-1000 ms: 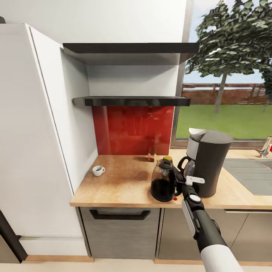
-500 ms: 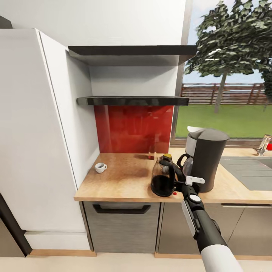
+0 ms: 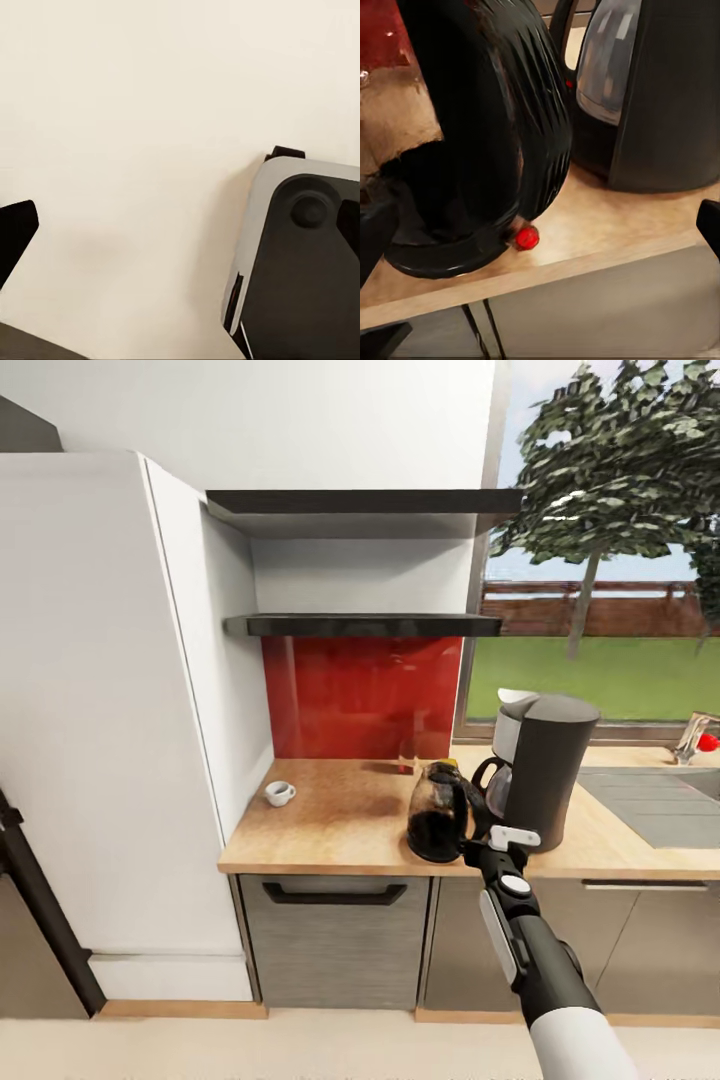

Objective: Set up a coffee station on the kitchen countertop: keep the coffee maker on the countertop, move the bottle of coffee from the kitchen shelf to the counter next to the coffee maker, place a paper coffee filter on top of the coffee maker, put the saucer next to the coffee maker with the coffee cup on the saucer, and place the electric kettle next to the coffee maker.

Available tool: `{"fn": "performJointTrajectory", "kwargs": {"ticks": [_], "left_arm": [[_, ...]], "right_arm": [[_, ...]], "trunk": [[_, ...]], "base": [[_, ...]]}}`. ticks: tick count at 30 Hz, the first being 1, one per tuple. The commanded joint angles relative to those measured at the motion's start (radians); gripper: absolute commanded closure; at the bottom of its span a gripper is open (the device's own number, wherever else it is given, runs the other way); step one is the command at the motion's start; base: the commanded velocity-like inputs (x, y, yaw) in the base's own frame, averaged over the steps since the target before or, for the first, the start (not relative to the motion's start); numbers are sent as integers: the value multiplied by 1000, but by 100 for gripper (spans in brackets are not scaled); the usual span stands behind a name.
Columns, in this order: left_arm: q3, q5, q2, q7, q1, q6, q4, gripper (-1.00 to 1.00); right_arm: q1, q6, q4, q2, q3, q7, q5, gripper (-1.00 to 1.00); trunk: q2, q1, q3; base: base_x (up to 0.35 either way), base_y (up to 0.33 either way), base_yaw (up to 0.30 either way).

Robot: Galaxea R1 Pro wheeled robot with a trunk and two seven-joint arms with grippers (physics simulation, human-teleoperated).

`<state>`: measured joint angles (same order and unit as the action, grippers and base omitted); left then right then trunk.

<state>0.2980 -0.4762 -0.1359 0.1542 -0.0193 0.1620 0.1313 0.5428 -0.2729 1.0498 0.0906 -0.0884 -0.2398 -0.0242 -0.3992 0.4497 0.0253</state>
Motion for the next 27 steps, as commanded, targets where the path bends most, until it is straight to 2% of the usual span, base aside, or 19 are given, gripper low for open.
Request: {"fn": "performJointTrajectory", "kwargs": {"ticks": [1,4,6,7,9,10,11,12,14,18,19,24,27], "left_arm": [[9,-7,-6,4,0,2,0,-100],[10,-6,-15,4,0,3,1,-100],[10,-6,-20,4,1,4,1,-100],[10,-6,-22,4,1,4,1,-100],[10,-6,-23,4,1,13,1,-100],[10,-6,-23,3,1,14,1,-100],[10,-6,-23,4,1,19,1,-100],[10,-6,-23,4,1,20,1,-100],[10,-6,-24,4,1,22,1,-100],[10,-6,-24,4,1,23,1,-100],[10,-6,-24,4,1,24,1,-100],[10,-6,-24,4,1,24,1,-100],[10,-6,-23,3,1,24,1,-100]], "right_arm": [[0,-5,-13,3,-1,-1,12,-100],[0,8,-91,9,-2,1,58,-100],[0,73,-169,11,-2,3,69,-100],[0,134,-220,12,-1,3,72,-100],[-1,308,-348,13,-1,4,74,-100],[-1,346,-375,13,-1,4,75,-100],[-1,464,-454,13,-1,4,75,-100],[-1,505,-479,14,-1,4,75,-100],[-1,662,-564,14,-1,5,72,-100],[-1,840,-691,14,-1,5,68,-100],[-1,888,-769,14,-1,5,67,-100],[-1,904,-891,18,1,5,63,-100],[-1,906,-923,18,1,5,62,-100]], "trunk": [[-1,0,0],[-1,0,0],[-1,0,0],[-1,0,0],[-1,0,0],[-1,0,0],[-1,0,0],[-1,0,0],[-1,0,0],[-1,0,0],[-1,0,0],[-1,0,0],[-1,0,0]], "base": [[-21,12,0],[-9,5,0],[-3,2,0],[-1,1,0],[0,0,0],[0,0,0],[0,0,0],[0,0,0],[0,0,0],[0,0,0],[0,0,0],[0,0,0],[0,0,0]]}}
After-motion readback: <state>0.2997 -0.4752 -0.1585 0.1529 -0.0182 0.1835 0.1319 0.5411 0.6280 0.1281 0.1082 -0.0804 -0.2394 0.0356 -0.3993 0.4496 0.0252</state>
